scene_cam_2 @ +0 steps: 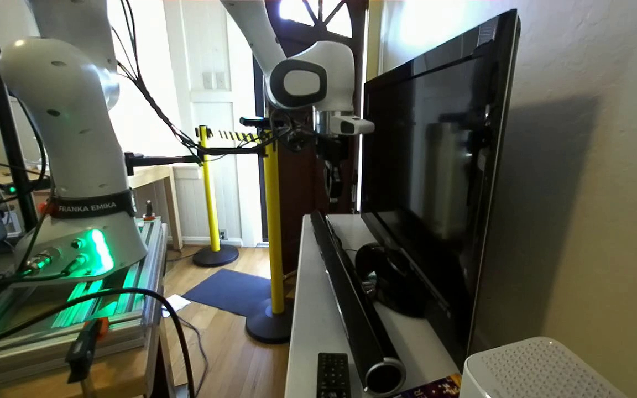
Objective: Press a button on the back of the sound bar
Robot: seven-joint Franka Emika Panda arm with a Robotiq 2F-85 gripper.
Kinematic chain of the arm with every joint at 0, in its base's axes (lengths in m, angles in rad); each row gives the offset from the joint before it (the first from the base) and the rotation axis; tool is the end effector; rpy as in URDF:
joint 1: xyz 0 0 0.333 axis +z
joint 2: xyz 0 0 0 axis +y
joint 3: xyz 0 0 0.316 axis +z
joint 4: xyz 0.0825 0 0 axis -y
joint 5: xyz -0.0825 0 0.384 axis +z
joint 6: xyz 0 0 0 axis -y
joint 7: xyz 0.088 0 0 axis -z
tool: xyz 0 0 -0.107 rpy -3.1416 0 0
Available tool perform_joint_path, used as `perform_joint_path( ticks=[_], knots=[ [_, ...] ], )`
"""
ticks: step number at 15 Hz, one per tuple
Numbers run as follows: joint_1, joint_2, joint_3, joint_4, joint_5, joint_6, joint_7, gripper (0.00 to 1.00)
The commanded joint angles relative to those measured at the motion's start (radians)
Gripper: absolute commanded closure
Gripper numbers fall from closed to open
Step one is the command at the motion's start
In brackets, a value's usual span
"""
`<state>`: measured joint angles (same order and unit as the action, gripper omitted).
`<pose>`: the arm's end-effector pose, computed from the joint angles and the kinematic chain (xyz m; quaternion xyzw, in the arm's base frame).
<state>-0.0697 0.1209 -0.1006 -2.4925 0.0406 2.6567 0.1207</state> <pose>0.4702 -0.0827 0.2439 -0.9865 0.1620 -0.0221 0.0033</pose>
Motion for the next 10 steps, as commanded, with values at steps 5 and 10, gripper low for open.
perform_joint_path(
  ticks=[5,10],
  knots=[
    [0.012,0.175,-0.015,0.086,-0.031,0.085,0.081,1.0],
    [0.051,0.331,-0.037,0.18,-0.033,0.148,0.118,1.0]
  ],
)
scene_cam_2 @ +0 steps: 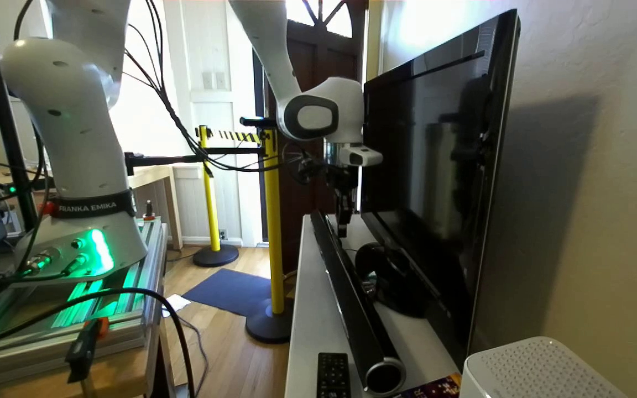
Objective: Press a button on the back of the sound bar
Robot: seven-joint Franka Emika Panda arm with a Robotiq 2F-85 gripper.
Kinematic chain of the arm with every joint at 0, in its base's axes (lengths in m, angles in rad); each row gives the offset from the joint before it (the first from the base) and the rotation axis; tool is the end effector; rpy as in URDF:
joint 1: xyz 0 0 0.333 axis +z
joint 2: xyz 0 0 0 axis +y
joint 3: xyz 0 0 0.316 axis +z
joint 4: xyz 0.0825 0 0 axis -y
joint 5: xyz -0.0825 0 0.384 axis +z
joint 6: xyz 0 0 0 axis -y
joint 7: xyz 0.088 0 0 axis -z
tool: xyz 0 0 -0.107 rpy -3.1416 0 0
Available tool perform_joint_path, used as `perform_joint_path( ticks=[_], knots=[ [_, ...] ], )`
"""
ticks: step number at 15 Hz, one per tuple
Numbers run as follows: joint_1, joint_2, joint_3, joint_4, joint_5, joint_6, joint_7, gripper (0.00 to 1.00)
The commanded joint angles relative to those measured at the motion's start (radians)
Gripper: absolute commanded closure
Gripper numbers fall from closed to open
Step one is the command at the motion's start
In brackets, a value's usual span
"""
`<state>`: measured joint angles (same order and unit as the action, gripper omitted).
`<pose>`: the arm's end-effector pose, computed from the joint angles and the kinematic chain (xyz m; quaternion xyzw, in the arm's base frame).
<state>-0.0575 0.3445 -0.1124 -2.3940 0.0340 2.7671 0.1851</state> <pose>0.4943 -0.0889 0.1784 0.9819 -0.1885 0.0157 0.0123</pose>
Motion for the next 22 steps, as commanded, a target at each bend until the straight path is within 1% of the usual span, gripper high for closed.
perform_joint_path(
  ticks=[1,5,8,16,22],
  knots=[
    [0.053,0.136,-0.033,0.099,-0.028,0.057,0.065,1.0],
    [0.081,0.218,-0.046,0.154,-0.006,0.114,0.073,1.0],
    [0.087,0.255,-0.044,0.188,0.006,0.117,0.073,1.0],
    [0.074,0.304,-0.026,0.24,0.027,0.081,0.062,1.0],
    [0.079,0.305,-0.027,0.256,0.028,0.033,0.069,1.0]
  ],
)
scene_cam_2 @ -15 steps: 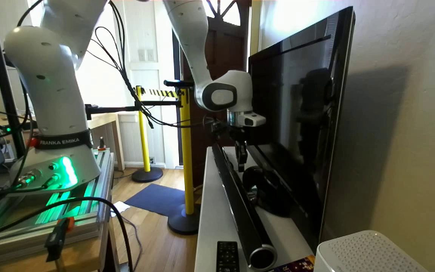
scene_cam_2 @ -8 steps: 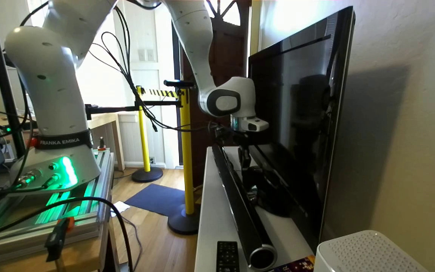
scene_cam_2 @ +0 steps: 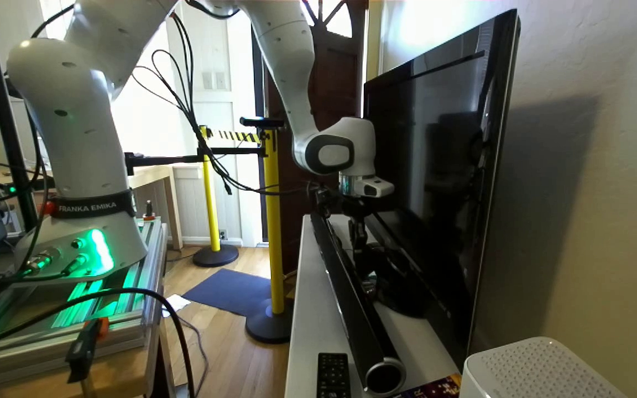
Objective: Press a button on the back of the sound bar
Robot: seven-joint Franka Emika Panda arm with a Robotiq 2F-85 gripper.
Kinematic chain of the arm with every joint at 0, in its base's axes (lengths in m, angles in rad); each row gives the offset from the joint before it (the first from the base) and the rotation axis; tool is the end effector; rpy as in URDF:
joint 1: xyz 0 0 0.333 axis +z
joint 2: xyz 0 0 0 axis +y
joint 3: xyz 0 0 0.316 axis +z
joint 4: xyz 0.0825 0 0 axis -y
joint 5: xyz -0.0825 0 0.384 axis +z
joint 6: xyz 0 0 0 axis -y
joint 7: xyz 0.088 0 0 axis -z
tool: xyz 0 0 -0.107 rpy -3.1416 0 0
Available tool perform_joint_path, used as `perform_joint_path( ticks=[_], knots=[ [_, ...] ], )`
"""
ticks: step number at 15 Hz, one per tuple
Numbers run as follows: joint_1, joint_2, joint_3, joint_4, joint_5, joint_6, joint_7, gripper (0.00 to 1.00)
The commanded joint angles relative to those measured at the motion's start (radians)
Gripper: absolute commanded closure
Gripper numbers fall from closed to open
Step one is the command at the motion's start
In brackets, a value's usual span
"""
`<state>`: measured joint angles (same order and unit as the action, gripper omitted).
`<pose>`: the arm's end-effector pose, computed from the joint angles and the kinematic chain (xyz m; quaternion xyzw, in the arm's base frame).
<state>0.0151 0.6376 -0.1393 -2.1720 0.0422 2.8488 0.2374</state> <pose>0.5460 -0.0747 0.1017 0.9818 -0.1852 0.0251 0.0331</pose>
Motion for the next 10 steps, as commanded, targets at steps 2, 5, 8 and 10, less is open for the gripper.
perform_joint_path(
  ticks=[2,5,8,10],
  knots=[
    [0.008,0.013,-0.004,0.043,0.017,-0.065,0.023,1.0],
    [0.004,0.018,-0.001,0.055,0.017,-0.093,0.027,1.0],
    [0.004,0.027,-0.001,0.067,0.016,-0.114,0.031,1.0],
    [0.004,0.032,-0.002,0.071,0.015,-0.121,0.033,1.0]
  ],
)
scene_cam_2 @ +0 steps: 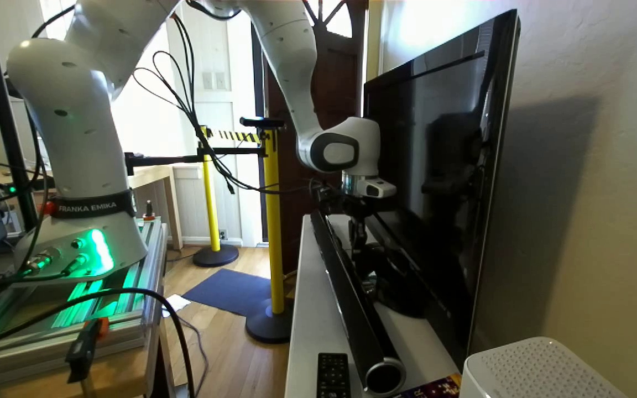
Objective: Press a button on the back of the sound bar
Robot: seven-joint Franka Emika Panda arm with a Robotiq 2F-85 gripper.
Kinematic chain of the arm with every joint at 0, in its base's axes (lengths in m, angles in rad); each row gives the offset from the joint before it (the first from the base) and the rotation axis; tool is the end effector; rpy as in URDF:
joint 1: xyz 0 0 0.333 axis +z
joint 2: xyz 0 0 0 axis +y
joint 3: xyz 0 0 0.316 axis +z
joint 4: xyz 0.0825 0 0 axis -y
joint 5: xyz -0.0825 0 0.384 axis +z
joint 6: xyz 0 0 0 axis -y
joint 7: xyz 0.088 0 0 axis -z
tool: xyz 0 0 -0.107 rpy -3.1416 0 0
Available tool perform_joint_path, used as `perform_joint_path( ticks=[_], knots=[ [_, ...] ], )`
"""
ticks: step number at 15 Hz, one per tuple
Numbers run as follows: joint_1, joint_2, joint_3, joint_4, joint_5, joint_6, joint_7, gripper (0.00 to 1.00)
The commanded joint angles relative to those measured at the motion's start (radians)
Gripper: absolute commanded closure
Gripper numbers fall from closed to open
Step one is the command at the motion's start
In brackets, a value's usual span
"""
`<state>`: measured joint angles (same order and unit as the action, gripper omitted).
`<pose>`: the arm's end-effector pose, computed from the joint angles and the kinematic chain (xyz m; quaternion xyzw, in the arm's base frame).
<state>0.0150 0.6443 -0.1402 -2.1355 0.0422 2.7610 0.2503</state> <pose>0.5512 -0.0752 0.1011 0.9807 -0.1924 -0.0036 0.0347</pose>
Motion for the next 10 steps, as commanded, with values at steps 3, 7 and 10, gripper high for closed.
perform_joint_path(
  ticks=[3,7,10],
  knots=[
    [0.006,0.039,-0.003,0.04,0.015,-0.035,0.026,1.0],
    [0.011,0.051,-0.001,0.043,0.012,-0.034,0.029,1.0],
    [0.006,0.022,-0.007,0.037,0.016,-0.03,0.033,1.0]
  ],
)
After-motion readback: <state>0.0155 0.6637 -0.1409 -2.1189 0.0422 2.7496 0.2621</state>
